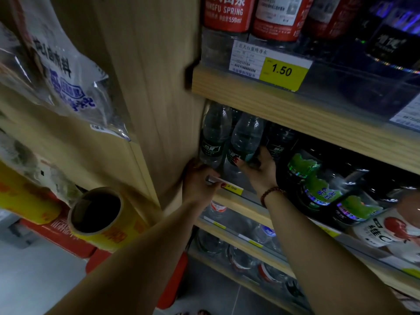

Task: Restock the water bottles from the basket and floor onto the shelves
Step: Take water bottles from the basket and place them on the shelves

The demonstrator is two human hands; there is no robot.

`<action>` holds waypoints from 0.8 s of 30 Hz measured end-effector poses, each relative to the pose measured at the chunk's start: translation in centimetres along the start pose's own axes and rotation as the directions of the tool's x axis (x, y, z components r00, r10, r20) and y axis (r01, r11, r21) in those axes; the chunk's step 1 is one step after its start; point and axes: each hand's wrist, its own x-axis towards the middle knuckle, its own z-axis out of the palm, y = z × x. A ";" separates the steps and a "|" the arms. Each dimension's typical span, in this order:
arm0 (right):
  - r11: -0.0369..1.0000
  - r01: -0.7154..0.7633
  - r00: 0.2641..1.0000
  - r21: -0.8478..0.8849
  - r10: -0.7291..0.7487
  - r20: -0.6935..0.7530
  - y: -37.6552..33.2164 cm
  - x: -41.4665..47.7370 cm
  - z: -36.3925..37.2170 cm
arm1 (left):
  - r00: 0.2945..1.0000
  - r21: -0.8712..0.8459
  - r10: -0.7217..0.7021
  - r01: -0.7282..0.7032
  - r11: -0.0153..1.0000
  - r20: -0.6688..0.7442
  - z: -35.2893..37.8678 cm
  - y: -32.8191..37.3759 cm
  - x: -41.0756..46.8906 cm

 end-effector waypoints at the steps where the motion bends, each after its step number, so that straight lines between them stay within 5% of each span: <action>1: 1.000 -0.005 1.000 0.012 0.005 0.002 0.0 0.1 0.2 | 1.000 -0.008 -0.022 0.023 1.000 0.006 0.1 -0.1 0.0; 14: 0.996 -0.010 0.997 -0.084 0.017 0.080 0.9 0.6 0.4 | 0.999 0.000 -0.041 0.041 0.999 0.024 0.3 -0.7 0.2; 24: 0.911 -0.025 0.999 -0.412 0.036 0.018 -0.4 -0.7 -0.4 | 0.991 -0.087 0.006 0.006 0.996 0.133 -1.3 -0.7 -0.1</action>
